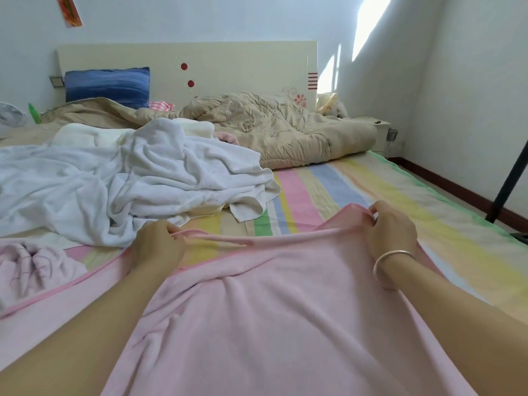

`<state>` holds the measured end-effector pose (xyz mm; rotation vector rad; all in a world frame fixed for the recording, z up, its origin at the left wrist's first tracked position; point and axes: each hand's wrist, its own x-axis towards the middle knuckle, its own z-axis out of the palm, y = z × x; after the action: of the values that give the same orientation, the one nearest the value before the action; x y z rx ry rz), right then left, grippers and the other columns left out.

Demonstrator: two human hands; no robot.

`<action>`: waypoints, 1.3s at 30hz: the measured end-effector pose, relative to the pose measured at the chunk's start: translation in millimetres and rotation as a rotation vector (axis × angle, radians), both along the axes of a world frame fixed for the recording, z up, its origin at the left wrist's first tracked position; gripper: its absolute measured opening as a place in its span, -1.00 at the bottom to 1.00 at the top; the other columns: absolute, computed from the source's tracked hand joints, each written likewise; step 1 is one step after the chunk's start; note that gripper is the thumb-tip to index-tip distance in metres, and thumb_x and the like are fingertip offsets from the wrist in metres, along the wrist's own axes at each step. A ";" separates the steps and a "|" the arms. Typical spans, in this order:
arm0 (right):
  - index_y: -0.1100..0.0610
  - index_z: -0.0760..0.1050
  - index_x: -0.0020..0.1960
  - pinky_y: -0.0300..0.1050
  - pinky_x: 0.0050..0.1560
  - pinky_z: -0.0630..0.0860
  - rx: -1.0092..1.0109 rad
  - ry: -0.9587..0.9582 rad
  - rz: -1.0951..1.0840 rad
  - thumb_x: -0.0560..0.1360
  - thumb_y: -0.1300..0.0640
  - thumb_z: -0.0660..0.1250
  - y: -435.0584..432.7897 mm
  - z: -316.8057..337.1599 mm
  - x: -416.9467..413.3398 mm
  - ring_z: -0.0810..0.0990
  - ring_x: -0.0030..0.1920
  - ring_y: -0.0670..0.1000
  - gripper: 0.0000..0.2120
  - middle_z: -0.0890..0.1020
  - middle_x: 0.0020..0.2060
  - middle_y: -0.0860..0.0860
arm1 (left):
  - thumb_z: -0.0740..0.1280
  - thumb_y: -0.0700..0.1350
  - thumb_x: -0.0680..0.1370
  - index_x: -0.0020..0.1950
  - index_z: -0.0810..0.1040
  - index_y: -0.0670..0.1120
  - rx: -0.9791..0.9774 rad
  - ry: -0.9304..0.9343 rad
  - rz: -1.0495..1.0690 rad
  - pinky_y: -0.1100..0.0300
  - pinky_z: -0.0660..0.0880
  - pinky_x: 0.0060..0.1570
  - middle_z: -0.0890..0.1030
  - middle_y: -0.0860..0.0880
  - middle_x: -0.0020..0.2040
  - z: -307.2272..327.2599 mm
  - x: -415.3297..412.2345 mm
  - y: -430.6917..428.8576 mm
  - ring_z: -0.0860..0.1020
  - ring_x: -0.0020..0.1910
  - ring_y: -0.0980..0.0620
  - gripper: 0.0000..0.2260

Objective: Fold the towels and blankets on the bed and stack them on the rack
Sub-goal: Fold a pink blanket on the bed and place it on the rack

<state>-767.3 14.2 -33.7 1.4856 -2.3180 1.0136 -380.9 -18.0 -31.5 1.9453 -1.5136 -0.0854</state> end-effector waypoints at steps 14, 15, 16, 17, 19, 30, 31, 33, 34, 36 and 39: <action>0.08 0.60 0.04 -0.09 -0.02 0.43 -0.068 -0.547 -0.190 0.47 -0.05 0.29 -57.0 -37.4 -62.7 0.58 0.00 0.15 -0.74 0.68 -0.05 0.04 | 0.25 0.20 0.52 0.03 0.66 0.08 0.061 0.154 -0.223 0.05 0.43 0.21 0.60 0.01 0.18 -45.4 -7.3 -75.1 0.53 0.20 -0.08 -0.71; 0.03 0.55 0.08 -0.09 0.01 0.45 -0.057 -0.579 -0.180 0.45 -0.09 0.32 -58.5 -41.7 -61.9 0.59 0.01 0.10 -0.72 0.67 -0.07 -0.04 | 0.28 0.19 0.51 0.06 0.67 0.09 0.067 0.194 -0.204 0.04 0.43 0.23 0.62 0.06 0.17 -48.2 -4.8 -74.0 0.53 0.20 -0.05 -0.72; -0.03 0.48 0.13 -0.08 0.06 0.46 -0.054 -0.606 -0.158 0.42 -0.12 0.34 -58.4 -42.7 -61.1 0.58 0.05 0.06 -0.67 0.64 -0.11 -0.12 | 0.32 0.18 0.49 0.06 0.68 0.09 0.072 0.253 -0.192 0.06 0.43 0.24 0.64 0.10 0.14 -48.0 -2.2 -73.6 0.54 0.18 -0.01 -0.73; -0.05 0.42 0.17 -0.06 0.14 0.46 -0.051 -0.611 -0.124 0.40 -0.14 0.35 -57.2 -44.3 -61.0 0.56 0.11 0.03 -0.62 0.61 -0.13 -0.19 | 0.34 0.17 0.46 0.04 0.69 0.10 0.068 0.340 -0.199 0.07 0.44 0.25 0.66 0.13 0.09 -47.1 1.4 -73.8 0.55 0.16 0.03 -0.74; -0.06 0.38 0.25 -0.08 0.25 0.37 -0.026 -0.569 -0.050 0.44 -0.09 0.32 -55.1 -44.0 -57.4 0.43 0.28 0.02 -0.60 0.56 -0.05 -0.20 | 0.37 0.08 0.45 -0.02 0.71 0.09 0.062 0.592 -0.229 0.13 0.44 0.24 0.67 0.18 0.00 -39.0 3.6 -69.6 0.56 0.14 0.08 -0.81; -0.03 0.23 0.49 -0.07 0.49 0.07 0.412 0.039 0.391 0.59 0.01 0.15 26.8 -33.6 74.6 0.04 0.52 0.03 -0.53 0.14 0.53 -0.02 | 0.27 -0.17 0.55 0.06 0.64 0.08 -0.015 0.249 -0.186 0.21 0.45 0.03 0.66 0.08 0.00 -25.6 -20.3 67.4 0.61 0.03 0.03 -0.78; -0.04 0.22 0.49 -0.11 0.49 0.04 0.418 0.073 0.451 0.60 -0.02 0.10 44.5 -30.2 98.1 0.05 0.52 0.03 -0.54 0.13 0.54 -0.03 | 0.27 -0.20 0.55 0.04 0.64 0.08 -0.044 0.286 -0.208 0.20 0.47 0.03 0.66 0.11 -0.01 -23.8 -14.0 86.6 0.61 0.01 0.05 -0.77; 0.00 0.32 0.45 -0.15 0.47 0.09 0.358 0.143 0.568 0.56 -0.07 -0.04 86.1 -27.2 146.6 0.20 0.49 0.05 -0.50 0.25 0.50 0.01 | 0.26 -0.27 0.54 -0.02 0.64 0.08 -0.101 0.343 -0.216 0.15 0.49 0.01 0.66 0.12 -0.02 -13.1 7.6 128.4 0.61 -0.02 0.06 -0.73; 0.03 0.44 0.36 -0.11 0.42 0.23 0.294 0.184 0.602 0.49 -0.08 -0.06 103.9 -28.1 167.6 0.38 0.41 0.08 -0.45 0.41 0.41 0.05 | 0.26 -0.32 0.53 -0.05 0.64 0.07 -0.122 0.353 -0.209 0.13 0.50 -0.01 0.67 0.11 -0.04 -8.5 19.6 143.5 0.62 -0.04 0.06 -0.70; 0.02 0.61 0.12 0.01 0.14 0.56 0.236 0.196 0.687 0.38 -0.08 0.04 143.4 -36.7 207.4 0.64 0.13 0.11 -0.51 0.64 0.15 0.05 | 0.25 -0.37 0.51 -0.10 0.63 0.07 -0.155 0.363 -0.169 0.11 0.53 -0.07 0.67 0.10 -0.10 7.4 55.5 185.4 0.63 -0.10 0.08 -0.66; -0.07 0.64 0.00 0.00 -0.04 0.63 0.294 0.252 0.810 0.32 -0.15 0.11 193.4 -44.8 255.3 0.68 0.02 0.02 -0.58 0.68 0.01 -0.09 | 0.30 -0.31 0.50 -0.13 0.62 0.11 -0.162 0.345 -0.078 0.18 0.49 -0.12 0.67 0.14 -0.15 21.1 111.4 244.7 0.63 -0.13 0.11 -0.70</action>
<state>-512.0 207.7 -78.5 2.5984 -1.7365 0.5629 -269.5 226.7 -10.4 1.6460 -1.3233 -0.3068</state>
